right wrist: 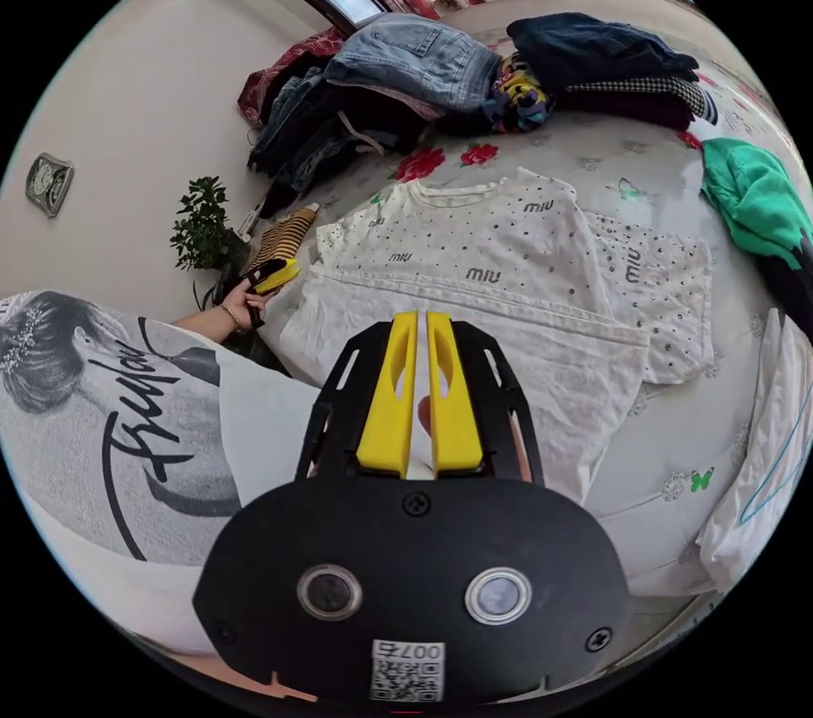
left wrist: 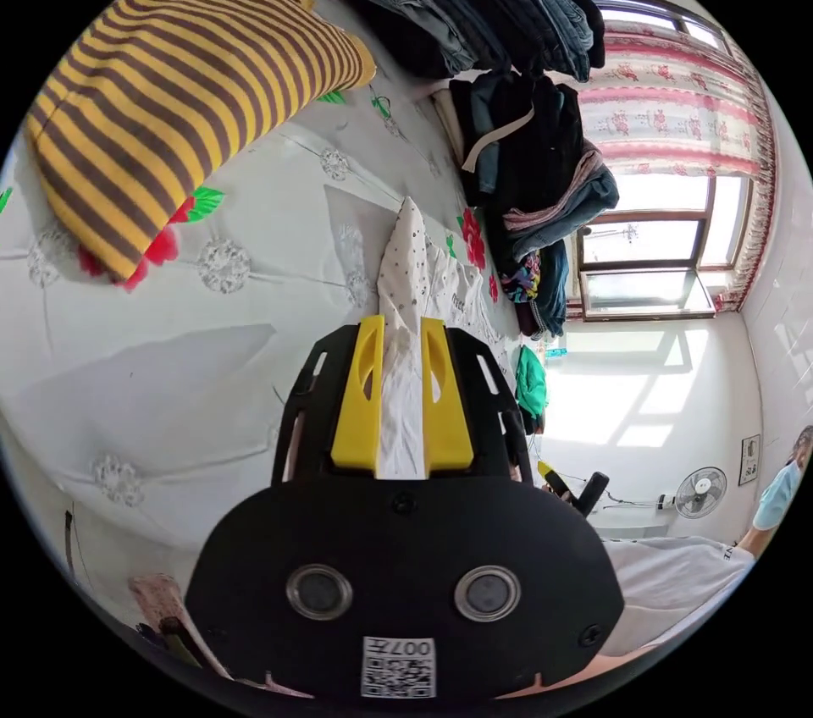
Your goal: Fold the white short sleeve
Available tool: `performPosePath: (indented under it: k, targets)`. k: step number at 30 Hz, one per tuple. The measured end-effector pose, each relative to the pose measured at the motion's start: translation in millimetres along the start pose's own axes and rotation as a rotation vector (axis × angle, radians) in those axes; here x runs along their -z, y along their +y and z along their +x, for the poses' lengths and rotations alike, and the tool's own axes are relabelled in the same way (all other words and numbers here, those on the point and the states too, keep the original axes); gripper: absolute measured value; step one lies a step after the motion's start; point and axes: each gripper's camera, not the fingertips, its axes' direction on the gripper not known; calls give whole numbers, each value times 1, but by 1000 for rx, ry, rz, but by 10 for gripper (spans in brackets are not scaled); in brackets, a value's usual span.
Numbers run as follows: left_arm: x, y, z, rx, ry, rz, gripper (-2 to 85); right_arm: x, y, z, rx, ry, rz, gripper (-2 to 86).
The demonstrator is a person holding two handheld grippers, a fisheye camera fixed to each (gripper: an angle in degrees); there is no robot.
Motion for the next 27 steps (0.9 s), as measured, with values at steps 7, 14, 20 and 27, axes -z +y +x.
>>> performPosePath:
  k: [7, 14, 20, 27]
  targets:
    - [-37, -45, -12, -1, -59, -81, 38, -37, 8, -37, 69, 141, -99, -2]
    - [-68, -7, 97, -521, -36, -169, 84, -65, 37, -44, -45, 73, -71, -3]
    - [-87, 71, 156, -818, -73, -204, 98, -86, 50, -50, -36, 58, -124, -3]
    - [-47, 53, 107, -715, -252, -106, 110, -93, 70, -40, -33, 38, -127, -3]
